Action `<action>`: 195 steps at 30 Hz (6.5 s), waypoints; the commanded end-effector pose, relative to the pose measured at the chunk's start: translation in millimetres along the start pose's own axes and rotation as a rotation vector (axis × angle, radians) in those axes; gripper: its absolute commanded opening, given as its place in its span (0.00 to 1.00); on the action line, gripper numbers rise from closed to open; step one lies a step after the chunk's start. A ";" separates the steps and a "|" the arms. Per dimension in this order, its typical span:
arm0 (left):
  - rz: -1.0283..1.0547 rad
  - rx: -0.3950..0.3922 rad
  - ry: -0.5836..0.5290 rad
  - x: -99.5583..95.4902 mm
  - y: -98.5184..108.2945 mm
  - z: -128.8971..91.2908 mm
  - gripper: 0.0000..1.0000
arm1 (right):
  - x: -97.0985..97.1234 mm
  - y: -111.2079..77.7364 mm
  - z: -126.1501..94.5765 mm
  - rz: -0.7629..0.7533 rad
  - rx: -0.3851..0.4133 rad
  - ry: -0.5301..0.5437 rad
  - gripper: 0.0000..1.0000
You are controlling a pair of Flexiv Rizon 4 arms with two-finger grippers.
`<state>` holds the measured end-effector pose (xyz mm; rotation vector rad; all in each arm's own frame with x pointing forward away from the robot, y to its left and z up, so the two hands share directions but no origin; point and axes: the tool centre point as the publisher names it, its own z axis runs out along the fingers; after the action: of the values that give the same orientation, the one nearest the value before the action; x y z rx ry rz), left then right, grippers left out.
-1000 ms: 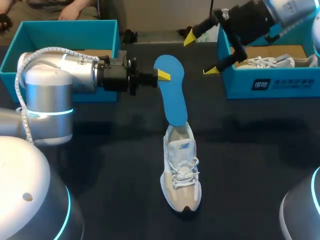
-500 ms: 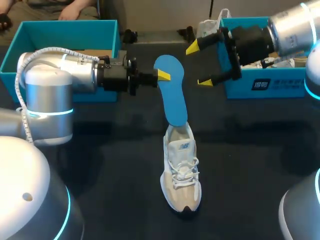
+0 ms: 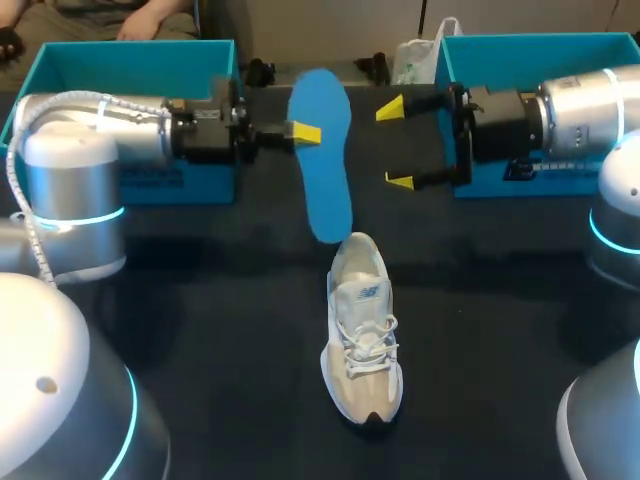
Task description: Take the shoe out of the shoebox, open the shoe tongue, remove and reinsert the insole, then place the shoe into the shoebox
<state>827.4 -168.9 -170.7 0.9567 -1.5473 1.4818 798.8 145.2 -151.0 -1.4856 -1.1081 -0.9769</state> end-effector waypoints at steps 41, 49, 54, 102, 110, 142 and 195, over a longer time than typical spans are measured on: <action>1.832 0.049 -0.064 12.5 6.9 -21.9 0.00 | -4.1 -1.8 2.0 -0.001 -0.005 0.048 1.00; 1.832 0.049 -0.064 12.5 6.9 -21.9 0.00 | -4.1 -1.8 2.0 -0.001 -0.005 0.048 1.00; 1.994 0.070 -0.017 9.9 9.0 -15.3 0.00 | -4.1 -1.8 2.0 -0.001 -0.005 0.048 1.00; 2.779 -0.005 -0.229 2.2 -14.4 10.4 0.00 | -9.3 1.7 24.9 -0.303 0.014 0.013 1.00; 2.788 -0.050 -0.212 -3.5 -15.3 20.6 0.00 | -13.0 -4.7 34.5 -0.386 0.038 -0.008 0.96; 2.847 -0.051 -0.202 -7.1 -20.7 34.6 0.00 | -14.2 -13.6 56.4 -0.392 0.067 -0.041 0.21; 2.391 -0.463 -0.174 8.5 12.4 5.8 1.00 | -31.7 -0.4 20.6 -0.627 0.060 -0.044 0.00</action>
<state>829.8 -172.3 -175.9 -2.0896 -2.6826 1.9751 793.6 168.1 -184.4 -1.1355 -1.6802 -1.3045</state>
